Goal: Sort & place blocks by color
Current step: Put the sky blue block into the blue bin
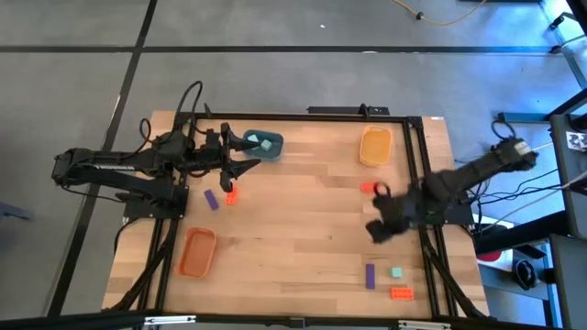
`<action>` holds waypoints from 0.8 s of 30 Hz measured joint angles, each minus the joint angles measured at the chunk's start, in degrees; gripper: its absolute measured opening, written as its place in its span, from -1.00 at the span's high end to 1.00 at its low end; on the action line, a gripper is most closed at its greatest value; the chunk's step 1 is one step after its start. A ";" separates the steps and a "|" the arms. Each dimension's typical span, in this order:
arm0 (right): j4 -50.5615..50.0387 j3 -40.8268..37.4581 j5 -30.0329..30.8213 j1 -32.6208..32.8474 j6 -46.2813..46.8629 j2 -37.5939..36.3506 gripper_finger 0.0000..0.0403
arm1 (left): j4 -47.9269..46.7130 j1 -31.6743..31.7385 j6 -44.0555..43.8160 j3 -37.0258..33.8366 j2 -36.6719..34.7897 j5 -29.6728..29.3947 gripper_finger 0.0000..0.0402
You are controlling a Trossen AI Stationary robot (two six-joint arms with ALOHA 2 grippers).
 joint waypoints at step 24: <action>1.86 -0.07 -0.56 22.32 41.69 25.63 -0.10 | 0.03 0.01 -0.03 0.00 0.00 0.01 -0.14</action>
